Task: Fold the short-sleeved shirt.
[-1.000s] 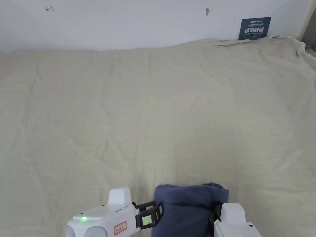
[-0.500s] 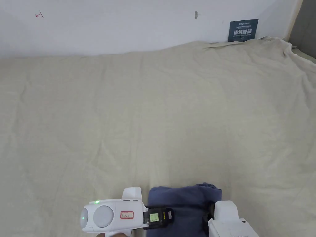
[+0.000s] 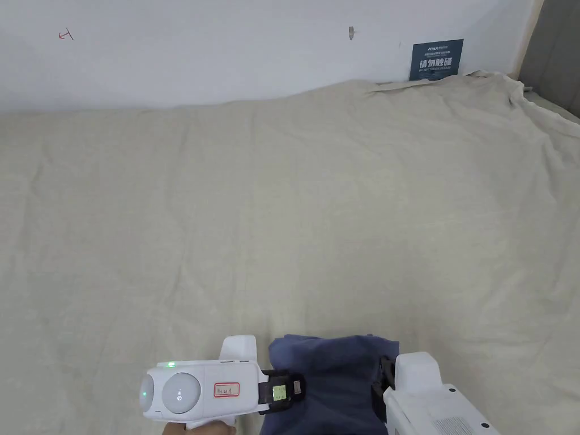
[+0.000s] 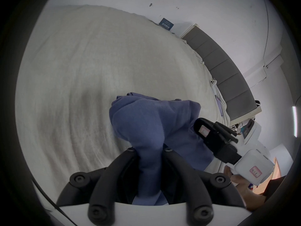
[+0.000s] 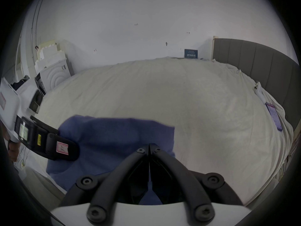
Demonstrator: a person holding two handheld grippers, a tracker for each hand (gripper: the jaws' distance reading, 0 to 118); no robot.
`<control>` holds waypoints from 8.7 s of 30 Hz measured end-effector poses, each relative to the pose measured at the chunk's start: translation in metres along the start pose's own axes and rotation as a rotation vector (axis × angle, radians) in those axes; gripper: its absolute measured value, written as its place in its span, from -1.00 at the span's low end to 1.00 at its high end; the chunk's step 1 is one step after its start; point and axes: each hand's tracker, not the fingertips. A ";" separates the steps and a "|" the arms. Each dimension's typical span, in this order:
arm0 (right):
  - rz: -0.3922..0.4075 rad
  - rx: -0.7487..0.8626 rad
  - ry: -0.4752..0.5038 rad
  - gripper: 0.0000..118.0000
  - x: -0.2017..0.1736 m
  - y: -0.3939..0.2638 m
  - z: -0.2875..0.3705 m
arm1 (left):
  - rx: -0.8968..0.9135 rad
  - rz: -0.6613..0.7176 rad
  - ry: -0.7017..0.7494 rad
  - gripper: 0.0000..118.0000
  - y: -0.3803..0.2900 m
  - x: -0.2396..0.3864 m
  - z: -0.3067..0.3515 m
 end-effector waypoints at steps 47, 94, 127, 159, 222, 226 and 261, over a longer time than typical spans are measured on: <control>0.055 0.374 -0.087 -1.00 0.005 0.151 0.080 | 0.157 0.269 0.740 0.57 0.062 -0.263 0.245; 0.083 0.517 -0.092 -1.00 0.034 0.178 0.115 | 1.134 -0.350 0.688 -1.00 0.019 0.051 0.198; 0.095 0.543 -0.112 -1.00 0.025 0.176 0.128 | 1.106 -0.393 0.649 -1.00 0.018 0.080 0.158; 0.102 0.546 -0.111 -1.00 0.027 0.175 0.131 | 1.101 -0.389 0.651 -1.00 0.018 0.078 0.162; 0.089 0.573 -0.118 0.98 0.018 0.179 0.144 | 1.134 -0.361 0.663 1.00 0.018 0.073 0.170; 0.090 0.572 -0.119 0.98 0.018 0.179 0.144 | 1.132 -0.367 0.664 1.00 0.018 0.073 0.170; 0.098 0.580 -0.124 0.97 0.019 0.179 0.144 | 1.130 -0.383 0.668 1.00 0.018 0.073 0.170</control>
